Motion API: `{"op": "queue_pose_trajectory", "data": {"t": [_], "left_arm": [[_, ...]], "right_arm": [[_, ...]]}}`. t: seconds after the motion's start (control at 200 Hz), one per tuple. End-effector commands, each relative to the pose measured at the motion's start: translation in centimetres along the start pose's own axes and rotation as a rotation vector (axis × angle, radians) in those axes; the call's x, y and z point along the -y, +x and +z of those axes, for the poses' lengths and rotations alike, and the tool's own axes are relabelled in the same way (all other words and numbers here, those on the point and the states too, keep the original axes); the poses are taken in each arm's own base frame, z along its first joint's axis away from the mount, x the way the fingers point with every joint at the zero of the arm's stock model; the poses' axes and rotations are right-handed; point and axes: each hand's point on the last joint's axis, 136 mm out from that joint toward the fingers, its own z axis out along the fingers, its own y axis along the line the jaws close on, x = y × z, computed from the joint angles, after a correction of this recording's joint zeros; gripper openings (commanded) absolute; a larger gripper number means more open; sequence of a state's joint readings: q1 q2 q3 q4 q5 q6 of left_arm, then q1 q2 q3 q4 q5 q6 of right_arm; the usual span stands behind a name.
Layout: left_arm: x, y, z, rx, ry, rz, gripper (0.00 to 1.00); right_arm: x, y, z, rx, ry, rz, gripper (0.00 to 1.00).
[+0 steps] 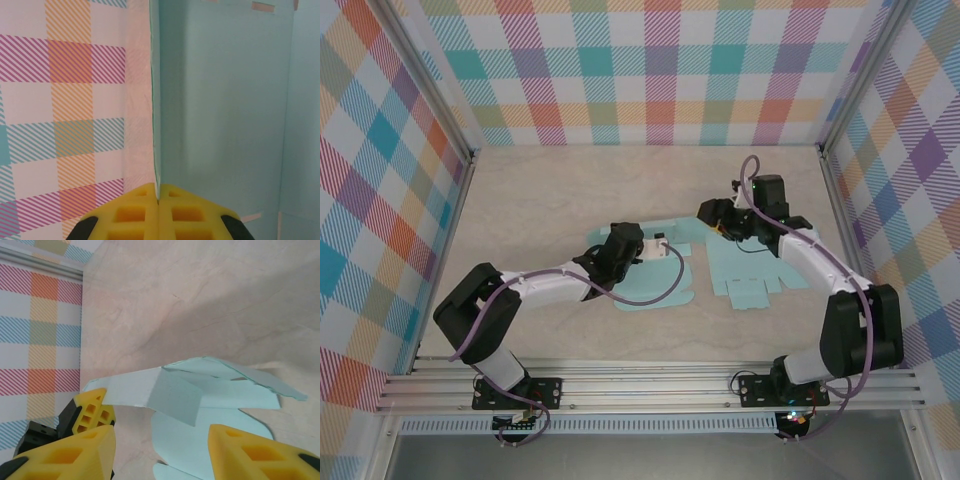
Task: Fold the paper box
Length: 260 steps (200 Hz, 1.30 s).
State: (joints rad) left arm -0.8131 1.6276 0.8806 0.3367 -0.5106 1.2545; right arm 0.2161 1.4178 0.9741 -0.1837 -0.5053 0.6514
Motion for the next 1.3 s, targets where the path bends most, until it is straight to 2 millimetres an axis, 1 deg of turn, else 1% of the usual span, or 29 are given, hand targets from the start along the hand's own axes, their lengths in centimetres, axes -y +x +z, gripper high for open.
{"op": "queue_pose_trajectory", "data": {"t": [0.0, 0.175, 0.23, 0.31, 0.405, 0.49, 0.585, 0.715, 0.91, 1.135, 1.225, 1.295], "left_arm": [[-1.1, -0.7, -0.3, 0.009, -0.055, -0.011, 0.0], [-0.8, -0.3, 0.1, -0.019, -0.029, -0.024, 0.0], [-0.7, 0.1, 0.3, -0.031, -0.014, -0.033, 0.0], [-0.8, 0.5, 0.4, -0.038, -0.007, -0.052, 0.0], [-1.3, 0.8, 0.3, -0.031, -0.006, -0.086, 0.0], [-1.7, 1.1, 0.2, -0.014, 0.006, -0.133, 0.0], [-2.0, 1.3, 0.0, 0.006, 0.021, -0.176, 0.0], [-2.3, 1.2, -0.4, 0.024, 0.017, -0.185, 0.0], [-2.4, 1.4, -0.3, 0.02, 0.017, -0.187, 0.0], [-2.4, 1.4, 0.1, 0.019, 0.016, -0.206, 0.0], [-2.4, 1.4, 0.3, 0.017, 0.018, -0.208, 0.0], [-2.2, 1.4, 0.4, 0.01, 0.022, -0.205, 0.0]], "right_arm": [[1.9, 1.2, -0.6, 0.003, 0.081, -0.034, 0.5], [5.8, 3.2, 0.7, -0.019, 0.165, 0.029, 0.41], [6.5, 4.0, 1.3, -0.03, 0.178, 0.035, 0.4], [7.0, 4.9, 2.3, -0.049, 0.202, 0.023, 0.39], [7.0, 5.6, 3.8, -0.077, 0.214, -0.004, 0.39], [7.2, 5.6, 5.1, -0.09, 0.225, -0.026, 0.39], [7.6, 5.3, 6.7, -0.105, 0.228, -0.035, 0.39], [7.9, 4.3, 8.5, -0.111, 0.226, -0.062, 0.39], [8.0, 3.1, 9.7, -0.087, 0.214, -0.099, 0.42], [7.9, 3.3, 11.0, -0.097, 0.163, -0.088, 0.43], [7.9, 3.5, 11.3, -0.101, 0.152, -0.075, 0.42], [7.4, 3.5, 11.2, -0.099, 0.131, -0.07, 0.37]]}}
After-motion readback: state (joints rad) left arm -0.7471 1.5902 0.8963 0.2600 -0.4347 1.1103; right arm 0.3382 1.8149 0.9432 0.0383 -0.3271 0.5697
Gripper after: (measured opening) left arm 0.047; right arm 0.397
